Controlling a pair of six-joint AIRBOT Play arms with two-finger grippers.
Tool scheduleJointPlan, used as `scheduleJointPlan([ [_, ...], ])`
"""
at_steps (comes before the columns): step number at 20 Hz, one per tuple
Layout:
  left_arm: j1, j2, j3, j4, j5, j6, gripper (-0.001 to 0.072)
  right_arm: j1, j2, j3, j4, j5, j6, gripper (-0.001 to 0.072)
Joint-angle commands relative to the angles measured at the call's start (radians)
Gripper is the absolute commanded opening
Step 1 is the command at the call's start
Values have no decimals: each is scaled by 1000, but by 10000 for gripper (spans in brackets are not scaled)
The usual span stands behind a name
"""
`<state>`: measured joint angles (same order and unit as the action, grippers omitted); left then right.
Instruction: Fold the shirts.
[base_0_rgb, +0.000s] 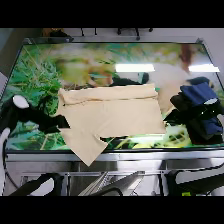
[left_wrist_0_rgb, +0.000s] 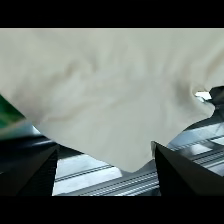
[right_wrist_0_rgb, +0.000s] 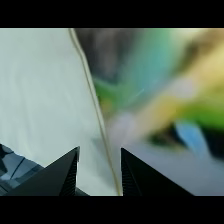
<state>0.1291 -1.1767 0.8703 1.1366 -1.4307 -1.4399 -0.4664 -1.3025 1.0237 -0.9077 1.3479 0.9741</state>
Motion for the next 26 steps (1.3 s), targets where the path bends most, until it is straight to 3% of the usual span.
scheduleJointPlan([
  [1, 8, 251, -331, -92, 140, -2, 640, 27, 2, -72, -20, -72, -26, 321],
  [6, -74, 341, -528, -216, 361, -2, 640, 111, -2, -72, -20, -72, -28, 320],
  [8, -107, 319, -546, -223, 387, -9, 640, 137, -1, -72, -20, -69, -28, 320],
  [13, -111, 189, -509, -201, 291, 5, 640, 144, -1, -72, -20, -65, -28, 320],
  [19, -8, 138, -301, -81, 63, 10, 640, 144, -1, -72, -20, -65, -28, 320],
  [26, 16, 138, -375, -87, 75, 10, 640, 144, -1, -72, -20, -66, -28, 320],
])
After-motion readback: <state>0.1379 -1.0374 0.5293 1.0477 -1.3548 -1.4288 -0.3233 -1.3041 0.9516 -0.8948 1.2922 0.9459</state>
